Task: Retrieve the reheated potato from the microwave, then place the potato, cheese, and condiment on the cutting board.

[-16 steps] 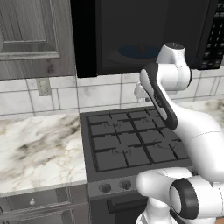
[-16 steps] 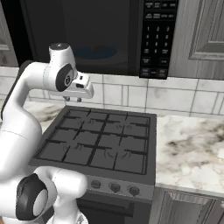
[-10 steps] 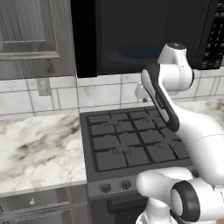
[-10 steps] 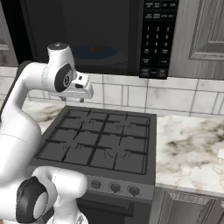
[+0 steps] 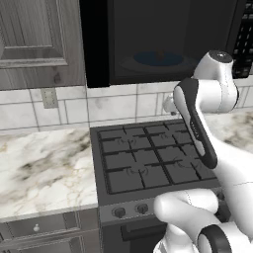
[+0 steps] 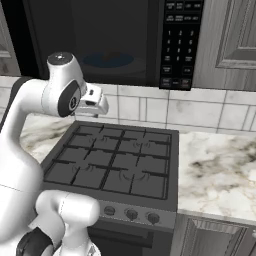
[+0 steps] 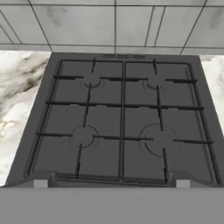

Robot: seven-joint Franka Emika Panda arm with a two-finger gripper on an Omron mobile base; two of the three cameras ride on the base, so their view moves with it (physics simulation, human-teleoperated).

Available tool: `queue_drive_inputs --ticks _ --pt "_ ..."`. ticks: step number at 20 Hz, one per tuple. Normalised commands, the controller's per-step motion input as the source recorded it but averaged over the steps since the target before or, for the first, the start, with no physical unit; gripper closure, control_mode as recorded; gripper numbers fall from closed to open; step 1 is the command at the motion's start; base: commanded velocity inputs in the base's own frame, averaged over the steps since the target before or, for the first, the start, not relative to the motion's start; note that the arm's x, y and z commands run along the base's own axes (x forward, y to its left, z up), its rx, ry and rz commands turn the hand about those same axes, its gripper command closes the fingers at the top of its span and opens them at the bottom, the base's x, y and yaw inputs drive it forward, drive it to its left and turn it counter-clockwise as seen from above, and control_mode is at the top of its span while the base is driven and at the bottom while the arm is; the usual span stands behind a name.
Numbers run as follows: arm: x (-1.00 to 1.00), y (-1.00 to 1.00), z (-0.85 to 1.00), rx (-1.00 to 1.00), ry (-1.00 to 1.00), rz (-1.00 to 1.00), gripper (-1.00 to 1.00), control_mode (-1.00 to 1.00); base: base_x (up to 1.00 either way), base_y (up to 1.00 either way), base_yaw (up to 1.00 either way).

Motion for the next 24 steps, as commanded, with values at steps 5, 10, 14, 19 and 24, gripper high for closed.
queue_drive_inputs --ticks 5,10,14,19,24 --pt "-0.24 -0.36 0.37 -0.02 -0.05 0.00 -1.00 -1.00 0.00 0.00 0.00" --pt "-0.22 -0.41 0.43 -0.05 -0.02 0.00 -1.00 -1.00 0.00 0.00 0.00" --pt "-0.26 -0.42 0.39 -0.05 -0.03 0.00 -1.00 -1.00 0.00 0.00 0.00" --pt "-0.36 -0.39 0.33 -0.07 -0.07 0.00 -1.00 -1.00 0.00 0.00 0.00" --pt "-0.31 -0.40 0.32 -0.05 -0.01 0.00 -1.00 -1.00 0.00 0.00 0.00"
